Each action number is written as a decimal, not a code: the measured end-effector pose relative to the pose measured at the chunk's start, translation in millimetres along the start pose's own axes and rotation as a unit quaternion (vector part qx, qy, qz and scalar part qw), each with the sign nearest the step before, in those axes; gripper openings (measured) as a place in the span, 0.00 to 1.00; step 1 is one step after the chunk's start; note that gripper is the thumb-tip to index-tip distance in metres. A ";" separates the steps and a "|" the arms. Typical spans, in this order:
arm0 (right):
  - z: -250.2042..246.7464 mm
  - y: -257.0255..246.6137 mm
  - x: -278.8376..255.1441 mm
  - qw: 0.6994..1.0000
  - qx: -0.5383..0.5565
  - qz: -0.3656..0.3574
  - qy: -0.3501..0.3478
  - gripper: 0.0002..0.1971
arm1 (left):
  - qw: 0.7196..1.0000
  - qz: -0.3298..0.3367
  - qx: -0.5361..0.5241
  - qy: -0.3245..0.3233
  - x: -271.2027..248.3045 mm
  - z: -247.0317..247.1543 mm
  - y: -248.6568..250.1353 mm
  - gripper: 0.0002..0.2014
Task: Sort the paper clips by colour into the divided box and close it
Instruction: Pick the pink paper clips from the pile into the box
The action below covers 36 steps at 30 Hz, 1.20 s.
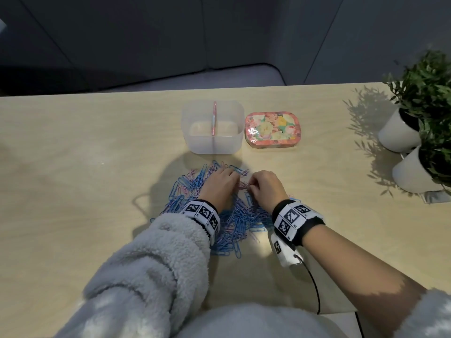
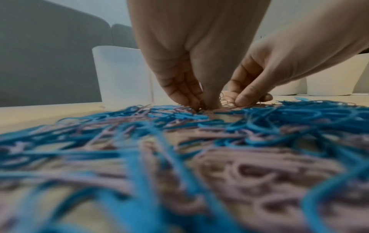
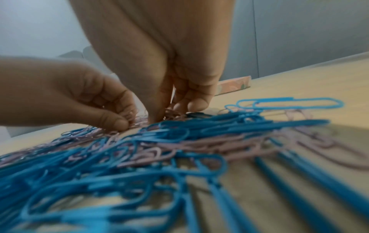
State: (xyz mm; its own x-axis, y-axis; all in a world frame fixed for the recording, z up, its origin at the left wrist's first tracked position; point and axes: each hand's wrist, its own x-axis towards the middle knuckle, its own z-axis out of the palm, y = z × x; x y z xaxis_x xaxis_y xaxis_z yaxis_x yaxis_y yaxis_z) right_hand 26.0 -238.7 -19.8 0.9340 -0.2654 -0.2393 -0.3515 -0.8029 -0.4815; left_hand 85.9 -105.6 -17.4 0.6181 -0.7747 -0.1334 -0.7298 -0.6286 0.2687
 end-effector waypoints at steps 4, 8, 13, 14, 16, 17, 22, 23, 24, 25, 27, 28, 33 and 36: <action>-10.6 6.1 -2.3 0.999 0.003 -0.020 -0.030 0.10 | 1.000 -0.005 -0.010 0.016 -8.9 -1.0 -10.0 0.10; -44.9 -12.6 1.3 0.993 0.120 -0.007 -0.013 0.15 | 0.994 -0.048 -0.068 0.065 -21.5 -4.4 -15.7 0.07; -76.8 -73.4 44.0 0.980 0.186 -0.069 0.028 0.07 | 0.976 -0.093 -0.166 0.103 -42.5 -10.2 -23.2 0.03; -77.8 -86.9 54.4 0.978 0.190 -0.076 0.036 0.07 | 0.972 -0.102 -0.181 0.113 -45.8 -11.1 -26.1 0.03; -76.4 -110.1 70.5 0.979 0.185 -0.078 0.041 0.09 | 0.959 -0.127 -0.217 0.131 -51.6 -15.7 -31.9 0.03; -74.3 -117.8 77.4 0.980 0.179 -0.076 0.040 0.09 | 0.953 -0.139 -0.229 0.141 -53.7 -20.3 -34.3 0.03; -65.2 -133.1 93.4 0.984 0.165 -0.065 0.019 0.10 | 0.933 -0.175 -0.234 0.208 -47.4 -60.5 -50.3 0.04; -65.7 -132.1 92.5 0.983 0.172 -0.062 0.018 0.11 | 0.932 -0.177 -0.230 0.216 -42.0 -69.0 -54.2 0.05; -66.8 -129.2 90.0 0.981 0.184 -0.061 0.024 0.12 | 0.933 -0.174 -0.216 0.227 -35.1 -76.8 -57.5 0.05; -68.6 -125.1 86.8 0.977 0.199 -0.065 0.039 0.13 | 0.936 -0.166 -0.194 0.242 -27.2 -84.1 -60.7 0.06; -71.9 -110.1 76.5 0.967 0.232 -0.068 0.080 0.14 | 0.940 -0.158 -0.168 0.251 -7.6 -96.0 -66.1 0.07; -72.0 -100.6 69.3 0.963 0.245 -0.062 0.097 0.14 | 0.943 -0.164 -0.164 0.238 2.8 -101.5 -68.1 0.08; -50.9 -38.3 34.7 0.973 0.220 -0.021 0.065 0.12 | 0.977 -0.177 -0.040 0.115 46.4 -101.2 -80.7 0.14; -33.9 -16.1 25.1 0.987 0.157 -0.011 0.035 0.12 | 0.981 -0.162 0.021 0.106 46.8 -95.7 -76.4 0.14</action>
State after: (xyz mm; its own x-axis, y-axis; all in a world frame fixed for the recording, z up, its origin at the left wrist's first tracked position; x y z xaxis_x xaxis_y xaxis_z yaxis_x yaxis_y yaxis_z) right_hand 57.3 -250.5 10.5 0.9397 -0.2953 -0.1725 -0.3239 -0.6063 -0.7263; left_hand 198.5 -87.3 47.1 0.8635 -0.5043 -0.0035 -0.4931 -0.8458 0.2039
